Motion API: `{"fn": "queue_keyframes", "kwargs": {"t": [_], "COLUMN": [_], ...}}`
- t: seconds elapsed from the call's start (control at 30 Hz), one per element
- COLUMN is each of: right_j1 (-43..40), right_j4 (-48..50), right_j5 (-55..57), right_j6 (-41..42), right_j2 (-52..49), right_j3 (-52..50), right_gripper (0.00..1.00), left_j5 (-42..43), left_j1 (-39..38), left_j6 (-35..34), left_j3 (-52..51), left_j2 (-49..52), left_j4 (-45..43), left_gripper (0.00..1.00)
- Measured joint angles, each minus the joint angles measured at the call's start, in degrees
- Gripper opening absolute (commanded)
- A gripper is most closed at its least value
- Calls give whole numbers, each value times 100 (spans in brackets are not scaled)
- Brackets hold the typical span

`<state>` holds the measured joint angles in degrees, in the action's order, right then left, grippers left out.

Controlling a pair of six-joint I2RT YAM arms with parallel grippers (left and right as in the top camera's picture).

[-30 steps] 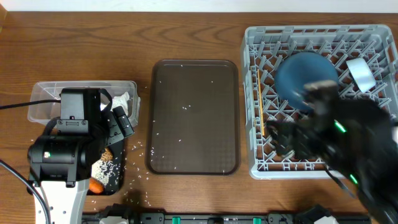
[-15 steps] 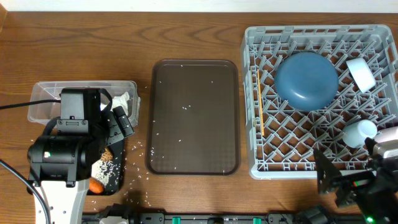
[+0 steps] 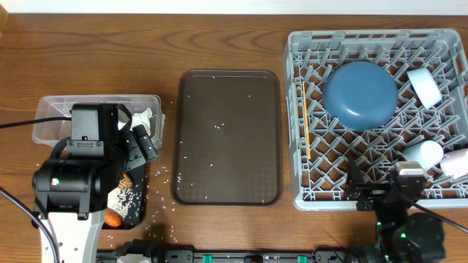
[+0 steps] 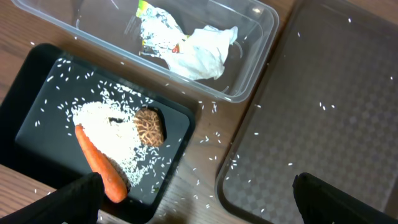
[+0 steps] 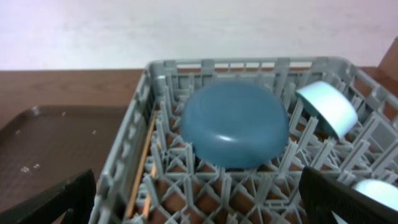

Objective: Sort waste into correct bins and load items into the dishwasher rack

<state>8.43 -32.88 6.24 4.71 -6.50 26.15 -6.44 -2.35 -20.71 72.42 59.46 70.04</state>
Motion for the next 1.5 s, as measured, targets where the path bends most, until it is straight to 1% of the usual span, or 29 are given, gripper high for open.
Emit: {"fn": "queue_keyframes", "kwargs": {"t": [0.17,0.33,0.5,0.57,1.37,1.5], "right_j1": [-131,-144,-144,-144,-144,-144], "right_j4": [828,1733,2675,2885,2916,2918], "right_j5": [-26,-31,-33,-35,-35,-35], "right_j6": [28,44,52,50,52,52], "right_j2": [533,560,566,579,579,581], "right_j3": [-1056,-1928,-2420,-2490,-2553,-2555], "right_gripper": [99,99,99,99,99,99], "left_j5": [2,2,2,2,2,2], "left_j1": [0,0,0,0,0,0], "left_j6": [0,0,0,0,0,0], "left_j3": [0,0,0,0,0,-2], "left_j2": [0,0,0,0,-9,-275], "left_j4": [0,2,0,2,2,2], "left_gripper": [98,98,98,98,98,98]}}
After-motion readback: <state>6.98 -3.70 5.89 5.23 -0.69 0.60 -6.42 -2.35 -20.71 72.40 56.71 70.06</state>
